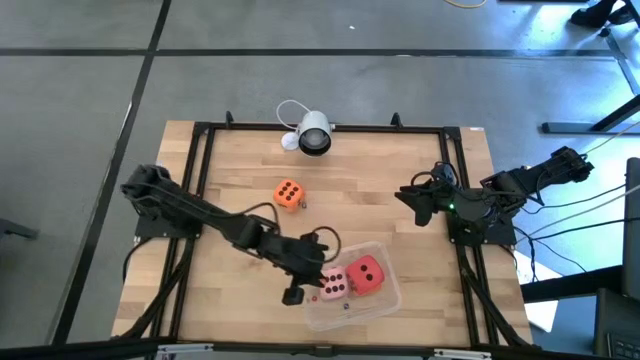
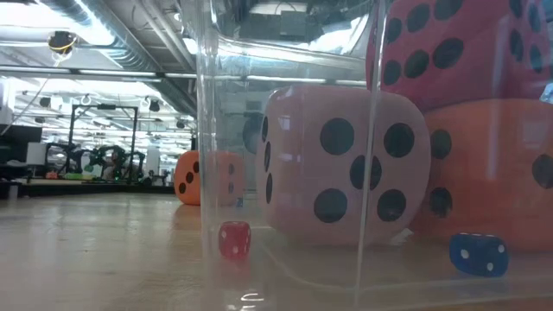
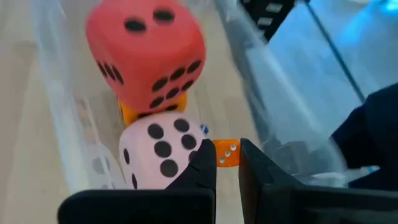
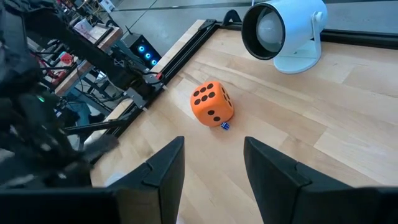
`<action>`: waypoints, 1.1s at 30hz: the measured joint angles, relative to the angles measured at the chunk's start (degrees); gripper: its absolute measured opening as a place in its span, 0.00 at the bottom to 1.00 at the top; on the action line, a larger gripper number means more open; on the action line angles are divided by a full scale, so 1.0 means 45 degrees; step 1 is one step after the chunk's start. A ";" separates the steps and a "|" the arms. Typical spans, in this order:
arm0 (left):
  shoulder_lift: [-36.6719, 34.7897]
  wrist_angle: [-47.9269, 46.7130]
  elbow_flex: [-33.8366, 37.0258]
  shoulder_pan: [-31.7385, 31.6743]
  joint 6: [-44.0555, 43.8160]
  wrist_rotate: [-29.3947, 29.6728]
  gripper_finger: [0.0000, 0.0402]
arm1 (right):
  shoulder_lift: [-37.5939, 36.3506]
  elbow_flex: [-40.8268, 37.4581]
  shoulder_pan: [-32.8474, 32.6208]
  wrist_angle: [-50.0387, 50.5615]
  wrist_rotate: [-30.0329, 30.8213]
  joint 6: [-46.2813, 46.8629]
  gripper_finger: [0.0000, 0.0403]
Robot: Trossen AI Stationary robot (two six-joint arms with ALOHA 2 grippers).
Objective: Pick & Place Dice
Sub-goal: Put the small orange die into the transparent bin
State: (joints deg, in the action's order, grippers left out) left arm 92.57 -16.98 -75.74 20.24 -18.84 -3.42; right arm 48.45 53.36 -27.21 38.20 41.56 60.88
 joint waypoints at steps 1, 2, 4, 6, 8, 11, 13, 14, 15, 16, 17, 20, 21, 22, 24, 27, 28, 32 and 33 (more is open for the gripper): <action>0.0267 -0.0019 -0.0059 -0.0050 0.0024 -0.0104 0.03 | 0.0001 0.0000 0.0000 -0.0002 0.0000 0.0000 0.41; 0.0513 -0.0036 -0.0098 -0.0131 0.0022 -0.0211 0.03 | 0.0003 0.0000 0.0000 0.0003 0.0000 0.0000 0.41; 0.0986 -0.0146 -0.0176 -0.0293 -0.0092 -0.0408 0.02 | 0.0003 0.0000 0.0002 -0.0001 0.0000 0.0000 0.41; 0.1407 -0.0293 -0.0337 -0.0393 -0.0216 -0.0598 0.02 | 0.0003 0.0000 -0.0001 0.0006 -0.0002 0.0000 0.41; 0.1718 -0.0318 -0.0525 -0.0415 -0.0194 -0.0745 0.03 | 0.0003 0.0000 0.0002 0.0003 -0.0005 -0.0004 0.41; 0.2084 -0.0359 -0.0761 -0.0395 -0.0013 -0.1145 0.03 | 0.0003 0.0000 0.0000 0.0003 -0.0011 -0.0010 0.41; 0.2202 -0.0478 -0.0811 -0.0355 0.0090 -0.1166 0.03 | 0.0003 0.0000 -0.0002 0.0014 -0.0008 -0.0010 0.41; 0.2196 -0.0505 -0.0808 -0.0328 0.0100 -0.1182 0.03 | 0.0003 0.0000 0.0001 0.0012 -0.0006 -0.0010 0.41; 0.2172 -0.0489 -0.0823 -0.0317 0.0104 -0.1150 0.03 | 0.0003 0.0000 0.0002 0.0009 -0.0005 -0.0013 0.41; 0.2142 -0.0477 -0.0842 -0.0323 0.0108 -0.1125 0.03 | 0.0003 0.0000 -0.0003 0.0017 -0.0010 -0.0010 0.41; 0.2124 -0.0493 -0.0847 -0.0332 0.0113 -0.1103 0.03 | 0.0003 0.0000 0.0001 0.0009 -0.0010 -0.0014 0.41; 0.2124 -0.0575 -0.0833 -0.0333 0.0118 -0.1090 0.03 | 0.0003 -0.0001 -0.0002 0.0016 -0.0104 -0.0015 0.41; 0.2124 -0.0572 -0.0833 -0.0332 0.0122 -0.1089 0.03 | 0.0006 0.0000 0.0002 0.0010 -0.0102 -0.0015 0.41; 0.2119 -0.0563 -0.0833 -0.0332 0.0133 -0.1092 0.03 | 0.0032 0.0000 -0.0002 0.0008 -0.0102 -0.0010 0.41; 0.2119 -0.0546 -0.0833 -0.0332 0.0137 -0.1089 0.03 | 0.0084 0.0000 0.0002 0.0019 -0.0102 -0.0011 0.41; 0.2119 -0.0535 -0.0833 -0.0272 0.0136 -0.1045 0.03 | 0.0234 0.0000 -0.0003 0.0008 -0.0102 -0.0015 0.41; 0.2119 -0.0504 -0.0833 -0.0259 0.0136 -0.1045 0.03 | 0.0292 0.0000 -0.0003 0.0022 -0.0107 -0.0019 0.41; 0.2119 -0.0538 -0.0871 -0.0157 0.0137 -0.0795 0.03 | 0.0505 0.0000 0.0001 0.0014 -0.0107 -0.0019 0.41; 0.2119 -0.0637 -0.0963 -0.0125 0.0160 -0.0663 0.03 | 0.0551 0.0000 -0.0002 0.0018 -0.0107 -0.0015 0.41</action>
State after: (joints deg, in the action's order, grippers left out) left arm 102.10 -19.85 -80.07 19.68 -18.11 -6.40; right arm 50.93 53.36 -27.22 38.28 41.08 60.81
